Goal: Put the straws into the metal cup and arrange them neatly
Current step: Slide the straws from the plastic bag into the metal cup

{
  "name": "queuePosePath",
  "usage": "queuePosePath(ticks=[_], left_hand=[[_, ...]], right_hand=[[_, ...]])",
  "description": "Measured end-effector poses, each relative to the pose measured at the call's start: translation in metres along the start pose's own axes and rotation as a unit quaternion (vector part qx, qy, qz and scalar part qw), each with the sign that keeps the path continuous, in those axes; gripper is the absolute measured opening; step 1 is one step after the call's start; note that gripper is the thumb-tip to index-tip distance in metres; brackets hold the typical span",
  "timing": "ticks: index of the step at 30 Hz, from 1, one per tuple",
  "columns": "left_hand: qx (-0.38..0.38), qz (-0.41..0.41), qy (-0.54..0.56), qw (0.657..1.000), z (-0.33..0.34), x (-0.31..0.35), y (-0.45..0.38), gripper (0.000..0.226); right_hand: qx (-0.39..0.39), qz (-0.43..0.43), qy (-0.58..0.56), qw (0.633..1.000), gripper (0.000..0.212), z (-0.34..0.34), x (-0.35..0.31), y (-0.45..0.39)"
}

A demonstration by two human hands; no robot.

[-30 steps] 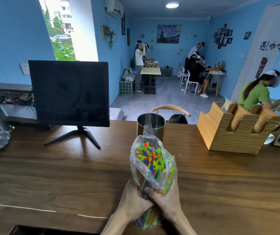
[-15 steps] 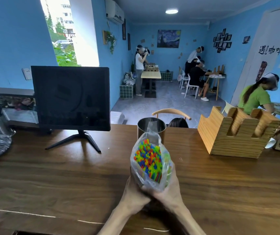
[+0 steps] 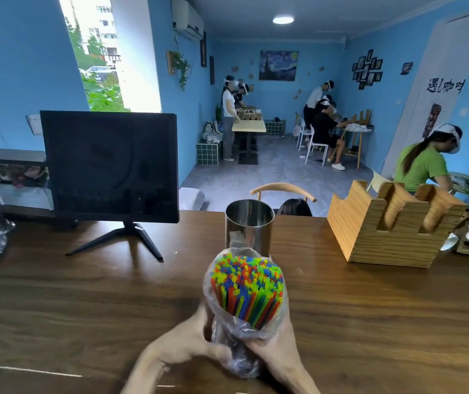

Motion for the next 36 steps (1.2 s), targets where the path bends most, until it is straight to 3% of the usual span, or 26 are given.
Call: queuePosePath(ticks=[2,4,9,14,19,21,25,29,36], left_hand=[[0.108,0.011,-0.014,0.994,-0.002,0.012,0.001,0.151],[0.168,0.026,-0.017,0.985,0.0,0.026,-0.008,0.159],[0.152,0.052,-0.071,0.985,0.028,0.044,-0.024,0.158],[0.214,0.07,-0.098,0.969,0.035,0.039,-0.03,0.154],[0.227,0.084,-0.092,0.966,0.029,0.039,-0.03,0.15],[0.233,0.084,-0.095,0.964,0.027,0.038,-0.03,0.148],[0.229,0.094,-0.059,0.967,0.029,0.039,-0.029,0.146],[0.216,0.091,-0.083,0.969,0.03,0.036,-0.029,0.147],[0.225,0.092,-0.057,0.968,0.03,0.032,-0.029,0.148]], right_hand=[[0.006,-0.006,0.038,0.999,0.116,-0.001,0.001,0.0],[0.007,0.012,0.059,0.998,0.115,-0.001,0.006,-0.002],[-0.015,0.056,0.079,0.995,0.115,-0.004,0.008,-0.002],[-0.123,0.098,0.131,0.979,0.131,-0.007,-0.004,-0.013],[-0.209,0.088,-0.04,0.973,0.141,-0.023,-0.024,-0.012],[-0.196,0.063,-0.076,0.976,0.143,-0.028,-0.034,-0.014],[-0.126,0.02,-0.038,0.991,0.138,-0.028,-0.05,-0.027],[-0.105,-0.008,-0.023,0.994,0.126,-0.018,-0.053,-0.037],[-0.099,0.08,-0.095,0.987,0.131,-0.002,-0.03,-0.023]])
Point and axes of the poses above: each hand's wrist, its own y-axis away from the middle knuckle, its own z-axis out of the palm, x = y × z, the point moved 1 cm from there along -y, towards the middle knuckle, and after that the axes turned 14 degrees about -x, right-handed, at the moved point
